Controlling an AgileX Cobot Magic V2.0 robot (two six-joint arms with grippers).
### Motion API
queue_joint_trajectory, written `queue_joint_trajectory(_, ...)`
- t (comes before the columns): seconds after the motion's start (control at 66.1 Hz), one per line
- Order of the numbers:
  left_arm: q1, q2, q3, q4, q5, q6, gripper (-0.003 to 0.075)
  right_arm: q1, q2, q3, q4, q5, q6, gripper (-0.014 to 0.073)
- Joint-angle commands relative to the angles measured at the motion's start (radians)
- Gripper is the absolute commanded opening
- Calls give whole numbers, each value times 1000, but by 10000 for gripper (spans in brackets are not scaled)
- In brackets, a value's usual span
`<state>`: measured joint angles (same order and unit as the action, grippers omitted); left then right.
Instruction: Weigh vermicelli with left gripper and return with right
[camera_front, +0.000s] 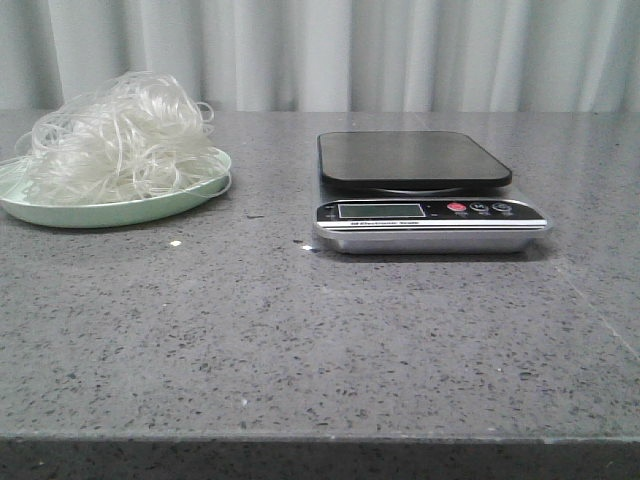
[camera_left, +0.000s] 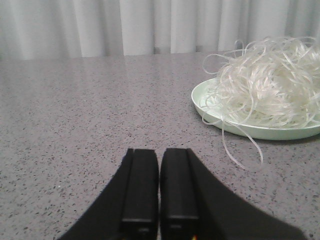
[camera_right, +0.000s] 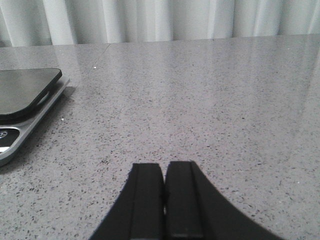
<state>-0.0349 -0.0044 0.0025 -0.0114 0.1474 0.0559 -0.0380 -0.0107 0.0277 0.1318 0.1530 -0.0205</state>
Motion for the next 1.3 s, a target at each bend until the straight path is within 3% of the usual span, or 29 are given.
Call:
queue_joint_trajectory(0.0, 2, -20, 8, -6, -76, -5, 136, -6, -16, -8, -9, -82, -1, 151)
queue_joint_trajectory(0.636, 2, -20, 8, -6, -86, -5, 136, -6, -16, -8, -9, -82, -1, 151)
queue_joint_trajectory(0.848, 2, -20, 8, -6, -240, -5, 136, -6, -16, -8, -9, -82, -1, 151)
queue_joint_trajectory(1.12, 2, -18, -10, -6, -655, -5, 136, -6, -16, -8, -9, -82, -1, 151)
queue_joint_trajectory(1.181, 2, -16, -58, -6, -657, -5, 136, -6, -16, -8, -9, -82, -1, 151)
queue_joint_trajectory(1.287, 2, -4, -228, -6, -512, -5, 136, -6, -16, -8, -9, -82, -1, 151)
